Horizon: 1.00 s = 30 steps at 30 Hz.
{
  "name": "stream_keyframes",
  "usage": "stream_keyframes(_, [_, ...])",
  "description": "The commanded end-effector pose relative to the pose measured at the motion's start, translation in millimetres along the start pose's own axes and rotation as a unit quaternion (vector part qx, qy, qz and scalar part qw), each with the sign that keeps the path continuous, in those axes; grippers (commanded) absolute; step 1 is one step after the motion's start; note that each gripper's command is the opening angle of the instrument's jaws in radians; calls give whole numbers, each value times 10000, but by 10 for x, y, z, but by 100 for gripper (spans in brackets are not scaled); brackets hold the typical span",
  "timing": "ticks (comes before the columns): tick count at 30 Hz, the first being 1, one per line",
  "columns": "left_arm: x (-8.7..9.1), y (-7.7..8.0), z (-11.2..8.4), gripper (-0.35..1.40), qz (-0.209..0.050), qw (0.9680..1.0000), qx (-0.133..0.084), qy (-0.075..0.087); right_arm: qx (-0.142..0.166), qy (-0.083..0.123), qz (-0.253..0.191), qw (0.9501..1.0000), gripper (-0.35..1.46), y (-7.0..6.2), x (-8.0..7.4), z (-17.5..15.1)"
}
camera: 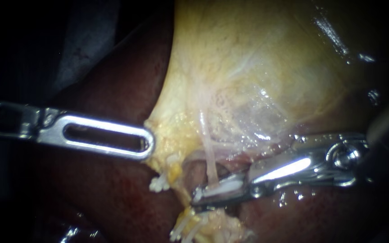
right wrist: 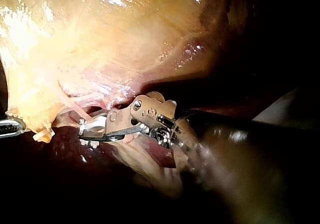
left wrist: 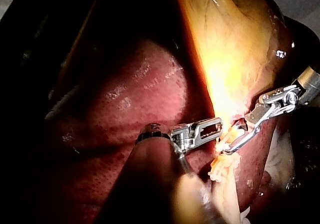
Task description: Going back second clip right tube
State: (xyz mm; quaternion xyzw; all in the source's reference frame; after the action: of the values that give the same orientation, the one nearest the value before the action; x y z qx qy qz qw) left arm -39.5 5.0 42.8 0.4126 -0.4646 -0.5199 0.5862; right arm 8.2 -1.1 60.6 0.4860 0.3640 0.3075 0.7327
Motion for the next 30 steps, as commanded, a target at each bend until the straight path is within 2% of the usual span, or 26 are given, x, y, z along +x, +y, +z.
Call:
stream_keyframes(1, [0,0,0,-35,0,10000,-3,-1,1,-1,-2,10000,-35,0,0,0])
stream_keyframes(15, [0,-1,0,-35,0,10000,-4,-1,4,-5,-4,10000,-35,0,0,1])
stream_keyframes(17, [0,-1,0,-35,0,10000,-4,-2,5,-5,25,10000,-27,-1,0,1])
stream_keyframes(20, [0,-1,0,-35,0,10000,-4,-2,4,-7,-64,10000,-1,-1,0,1])
stream_keyframes(25, [0,-1,0,-35,0,10000,-4,-2,4,-28,-652,9979,36,0,2,2])
stream_keyframes(30, [0,-1,0,-35,0,10000,-4,-2,-110,159,-915,9956,45,0,4,4])
